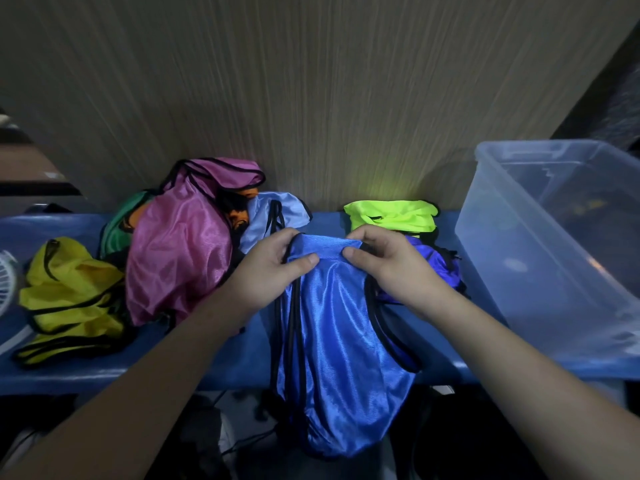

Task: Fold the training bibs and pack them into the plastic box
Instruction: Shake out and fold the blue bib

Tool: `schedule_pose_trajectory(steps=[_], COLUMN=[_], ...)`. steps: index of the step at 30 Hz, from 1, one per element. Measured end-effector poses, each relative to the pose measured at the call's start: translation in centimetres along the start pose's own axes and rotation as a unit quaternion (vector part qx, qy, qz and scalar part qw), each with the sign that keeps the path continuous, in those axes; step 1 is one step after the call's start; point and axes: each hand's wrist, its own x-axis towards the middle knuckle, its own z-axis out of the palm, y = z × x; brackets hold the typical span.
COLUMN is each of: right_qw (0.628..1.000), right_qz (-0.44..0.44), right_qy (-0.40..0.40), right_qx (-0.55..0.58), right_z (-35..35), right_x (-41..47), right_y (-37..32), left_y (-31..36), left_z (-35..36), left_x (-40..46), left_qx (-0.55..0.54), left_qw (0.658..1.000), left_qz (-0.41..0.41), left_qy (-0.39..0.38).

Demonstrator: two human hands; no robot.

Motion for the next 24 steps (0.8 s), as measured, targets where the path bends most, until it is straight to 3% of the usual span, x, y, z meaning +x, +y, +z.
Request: schedule_pose_trajectory(steps=[3, 5, 11, 18, 24], right_qw=[0.965, 0.953, 0.982, 0.989, 0.974], right_qz=[-0.072, -0.089, 0.111, 0.139, 0.190], right_qy=[0.125, 0.158, -0.026, -0.042, -0.072], right_qx=[-0.218, -0.242, -0.149, -0.026, 0.102], right_z=[0.5, 0.8, 1.5, 2.5, 2.5], right_x=[-0.7, -1.3, -2.3, -1.9, -2.3], right_y=[-0.3, -1.2, -1.5, -0.9, -2.0], left_y=[0.0, 0.0, 0.1, 0.3, 0.4], left_z=[0.0, -0.2, -0.1, 0.6, -0.3], left_x=[0.0, 0.0, -0.2, -0.6, -0.7], left_qx=[-0.016, -0.007, -0.004, -0.001, -0.012], left_qw=[0.999, 0.999, 1.000, 0.999, 0.995], left_qz=[-0.019, -0.022, -0.020, 0.002, -0.031], left_qy=[0.020, 0.028, 0.016, -0.051, -0.098])
